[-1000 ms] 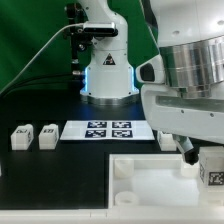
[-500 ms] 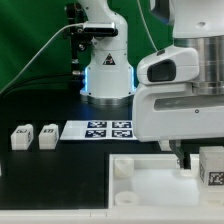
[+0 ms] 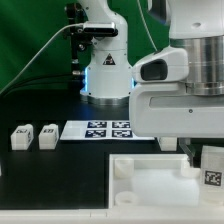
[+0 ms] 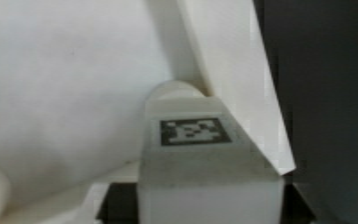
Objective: Assemble one leg
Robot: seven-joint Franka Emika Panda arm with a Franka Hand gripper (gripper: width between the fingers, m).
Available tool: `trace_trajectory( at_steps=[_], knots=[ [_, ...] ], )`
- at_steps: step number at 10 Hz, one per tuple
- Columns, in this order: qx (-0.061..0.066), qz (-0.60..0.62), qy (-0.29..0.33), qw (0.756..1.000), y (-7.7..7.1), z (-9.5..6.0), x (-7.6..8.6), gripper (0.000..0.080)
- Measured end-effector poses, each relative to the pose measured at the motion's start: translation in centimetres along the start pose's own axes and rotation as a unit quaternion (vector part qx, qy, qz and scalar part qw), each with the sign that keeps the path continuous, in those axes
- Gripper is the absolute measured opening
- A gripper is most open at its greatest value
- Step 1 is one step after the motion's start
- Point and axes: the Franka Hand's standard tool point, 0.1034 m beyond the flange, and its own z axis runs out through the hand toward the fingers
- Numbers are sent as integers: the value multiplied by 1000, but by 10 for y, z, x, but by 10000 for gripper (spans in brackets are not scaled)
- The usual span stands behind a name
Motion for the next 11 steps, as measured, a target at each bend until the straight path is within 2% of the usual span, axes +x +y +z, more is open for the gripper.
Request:
trace_trajectory(
  at_steps=[2,4,5,6,7,9,10,11],
  knots=[
    [2,159,0,987,2,0,1,301],
    [13,371,-6,928,2,3,-2,301],
    [25,450,-15,893,2,3,-2,301],
    [30,496,-21,868,3,3,-2,300],
    [30,516,-22,856,3,3,-3,300],
    [30,508,-22,861,2,4,-3,307],
    [30,490,-21,871,2,4,-3,497],
    [31,460,-20,887,3,3,-2,497]
  ],
)
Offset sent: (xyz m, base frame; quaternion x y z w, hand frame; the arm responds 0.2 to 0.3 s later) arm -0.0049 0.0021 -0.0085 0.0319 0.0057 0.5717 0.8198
